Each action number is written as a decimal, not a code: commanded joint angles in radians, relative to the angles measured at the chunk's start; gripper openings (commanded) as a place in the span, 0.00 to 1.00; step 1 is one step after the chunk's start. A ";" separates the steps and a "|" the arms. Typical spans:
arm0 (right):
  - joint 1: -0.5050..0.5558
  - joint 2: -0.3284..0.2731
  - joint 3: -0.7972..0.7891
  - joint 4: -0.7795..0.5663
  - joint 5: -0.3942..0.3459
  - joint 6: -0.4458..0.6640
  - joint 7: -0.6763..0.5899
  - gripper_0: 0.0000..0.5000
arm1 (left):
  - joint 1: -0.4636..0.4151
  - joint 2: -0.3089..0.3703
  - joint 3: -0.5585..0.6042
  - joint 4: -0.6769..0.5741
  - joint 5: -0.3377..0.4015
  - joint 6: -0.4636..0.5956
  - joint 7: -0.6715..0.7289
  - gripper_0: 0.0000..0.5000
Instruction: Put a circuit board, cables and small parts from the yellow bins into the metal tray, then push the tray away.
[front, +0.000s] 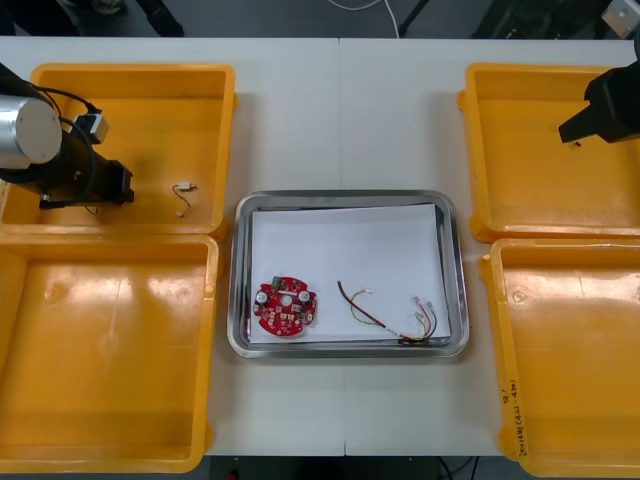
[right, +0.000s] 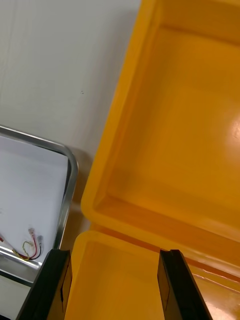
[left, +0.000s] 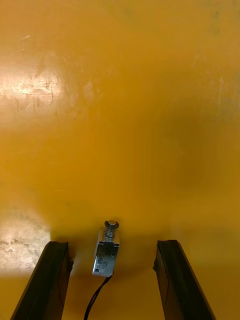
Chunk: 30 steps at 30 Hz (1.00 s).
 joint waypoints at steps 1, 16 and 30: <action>-0.073 -0.039 -0.030 0.039 0.068 0.004 -0.008 1.00 | 0.016 -0.015 -0.019 -0.008 0.005 -0.020 -0.081 1.00; -0.076 -0.038 -0.030 0.125 0.224 0.004 -0.014 1.00 | 0.031 -0.013 -0.021 -0.007 -0.010 -0.043 -0.085 0.21; -0.084 -0.004 -0.030 0.252 0.361 0.004 -0.019 1.00 | 0.031 0.001 -0.016 -0.016 -0.002 -0.041 -0.090 0.00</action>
